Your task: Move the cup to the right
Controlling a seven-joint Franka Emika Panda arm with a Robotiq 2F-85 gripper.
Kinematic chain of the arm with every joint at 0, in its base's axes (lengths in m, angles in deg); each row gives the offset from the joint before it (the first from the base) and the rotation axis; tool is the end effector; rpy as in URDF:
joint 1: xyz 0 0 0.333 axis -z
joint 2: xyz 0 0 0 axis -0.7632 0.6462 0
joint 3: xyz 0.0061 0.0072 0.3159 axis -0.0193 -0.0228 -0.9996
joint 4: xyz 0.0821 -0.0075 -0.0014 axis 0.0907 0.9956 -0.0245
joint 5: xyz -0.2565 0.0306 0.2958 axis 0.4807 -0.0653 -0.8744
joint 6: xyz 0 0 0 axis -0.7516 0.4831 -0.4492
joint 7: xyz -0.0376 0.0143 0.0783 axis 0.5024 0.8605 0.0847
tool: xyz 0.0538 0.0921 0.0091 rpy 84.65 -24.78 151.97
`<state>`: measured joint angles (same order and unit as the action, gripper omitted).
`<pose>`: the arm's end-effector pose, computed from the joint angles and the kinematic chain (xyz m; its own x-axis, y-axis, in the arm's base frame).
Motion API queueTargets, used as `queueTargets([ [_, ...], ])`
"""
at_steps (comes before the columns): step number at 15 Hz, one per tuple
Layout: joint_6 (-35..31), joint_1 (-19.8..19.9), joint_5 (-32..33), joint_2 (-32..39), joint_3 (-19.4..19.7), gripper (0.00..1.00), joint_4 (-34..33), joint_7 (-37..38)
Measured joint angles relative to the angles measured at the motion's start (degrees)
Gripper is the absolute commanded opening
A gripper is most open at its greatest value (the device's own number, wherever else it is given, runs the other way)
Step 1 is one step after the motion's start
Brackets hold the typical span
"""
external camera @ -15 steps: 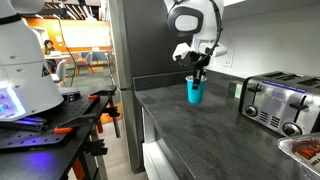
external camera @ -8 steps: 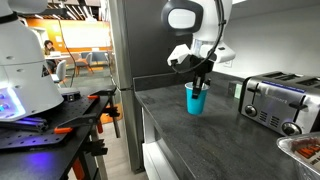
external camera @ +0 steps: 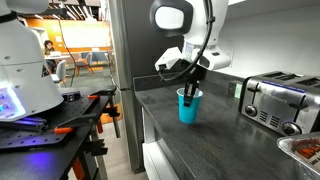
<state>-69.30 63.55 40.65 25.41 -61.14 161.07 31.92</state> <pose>0.5065 -0.0765 0.1358 0.9126 -0.3926 -0.1144 -0.4085 -0.8878 -0.2121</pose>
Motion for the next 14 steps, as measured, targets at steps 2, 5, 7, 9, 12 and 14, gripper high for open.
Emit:
queueTargets([
  [2, -1.01, 0.61, 0.1, -0.06, 0.64, 0.01, 0.87, -1.72],
  [5, -3.7, 0.96, 0.06, 0.22, 0.89, 0.01, 2.11, -3.32],
  [7, -5.64, 0.99, 0.02, 0.85, 0.61, 0.01, 2.26, -3.53],
  [9, -6.99, 1.13, 0.0, 1.62, -0.02, 0.01, 2.25, -3.53],
  [12, -7.82, 1.65, 0.0, 2.88, -0.87, 0.01, 2.17, -3.53],
  [14, -8.08, 1.99, 0.01, 3.74, -1.0, 0.01, 2.06, -3.53],
])
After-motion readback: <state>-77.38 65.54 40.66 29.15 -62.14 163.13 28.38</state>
